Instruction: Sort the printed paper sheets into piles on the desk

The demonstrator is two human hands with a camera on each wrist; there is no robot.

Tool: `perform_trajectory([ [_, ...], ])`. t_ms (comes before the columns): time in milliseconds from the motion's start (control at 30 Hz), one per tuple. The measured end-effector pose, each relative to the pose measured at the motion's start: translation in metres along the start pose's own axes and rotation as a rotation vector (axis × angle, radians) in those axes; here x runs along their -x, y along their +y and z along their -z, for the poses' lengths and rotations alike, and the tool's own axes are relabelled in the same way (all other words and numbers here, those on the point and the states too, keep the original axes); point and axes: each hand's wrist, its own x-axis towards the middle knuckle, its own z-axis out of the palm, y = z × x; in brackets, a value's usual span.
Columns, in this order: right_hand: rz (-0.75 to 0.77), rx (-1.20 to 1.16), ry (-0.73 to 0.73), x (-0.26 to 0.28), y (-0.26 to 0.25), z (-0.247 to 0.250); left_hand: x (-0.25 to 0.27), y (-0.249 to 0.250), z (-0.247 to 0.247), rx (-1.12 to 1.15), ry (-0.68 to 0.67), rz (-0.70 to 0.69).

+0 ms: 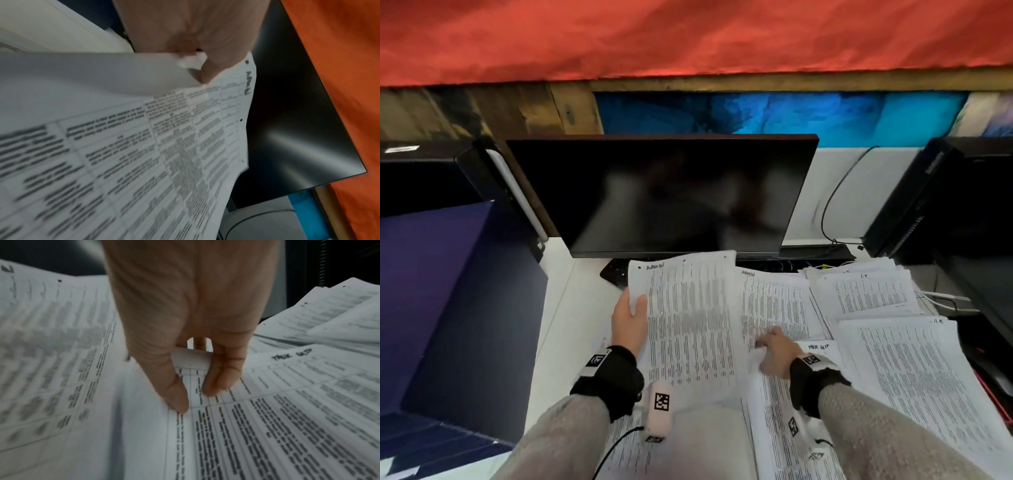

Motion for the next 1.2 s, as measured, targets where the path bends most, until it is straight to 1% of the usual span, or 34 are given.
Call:
perform_trajectory([
  [67,0.080,-0.082,0.082,0.010,0.013,0.008,-0.005,0.000,-0.009,0.023,0.092,-0.032],
  [133,0.112,-0.188,0.178,0.026,0.028,0.018,-0.009,-0.005,-0.020,0.075,0.105,-0.010],
  [233,0.149,-0.327,0.347,0.051,0.043,0.026,-0.014,-0.014,-0.050,0.046,0.027,0.016],
  [333,0.131,-0.417,0.437,0.063,0.054,0.027,-0.017,-0.021,-0.089,-0.176,-0.038,-0.010],
  [400,0.162,-0.428,0.474,0.067,0.057,0.025,-0.015,-0.024,-0.113,-0.321,-0.110,0.014],
  [467,0.182,-0.426,0.494,0.068,0.058,0.021,-0.014,-0.028,-0.133,-0.487,-0.195,0.090],
  [533,0.181,-0.418,0.498,0.067,0.056,0.018,-0.012,-0.034,-0.146,-0.668,-0.283,0.158],
  [567,0.179,-0.419,0.497,0.066,0.055,0.017,-0.011,-0.035,-0.151,-0.724,-0.324,0.157],
  [600,0.174,-0.419,0.493,0.065,0.053,0.016,-0.009,-0.034,-0.154,-0.749,-0.354,0.148],
  [667,0.167,-0.416,0.479,0.062,0.048,0.015,-0.008,-0.032,-0.160,-0.737,-0.355,0.122],
  [733,0.149,-0.388,0.465,0.057,0.044,0.014,-0.008,-0.032,-0.161,-0.629,-0.339,0.144],
  [800,0.141,-0.366,0.463,0.052,0.038,0.012,-0.006,-0.029,-0.155,-0.516,-0.343,0.207],
  [867,0.140,-0.369,0.436,0.046,0.032,0.008,-0.009,-0.036,-0.143,-0.502,-0.334,0.206],
  [967,0.103,-0.378,0.303,0.037,0.024,-0.004,-0.008,-0.041,-0.101,-0.524,-0.211,0.156],
  [1033,0.110,-0.351,0.260,0.031,0.018,-0.016,-0.006,-0.054,-0.058,-0.635,-0.091,0.169],
  [1100,0.104,-0.303,0.230,0.025,0.009,-0.031,0.001,-0.071,-0.008,-0.857,0.029,0.274],
  [1133,0.081,-0.283,0.218,0.024,0.005,-0.040,0.004,-0.078,0.015,-0.937,0.082,0.357],
  [1200,0.053,-0.231,0.251,0.023,-0.006,-0.056,0.014,-0.088,0.054,-0.996,0.139,0.513],
])
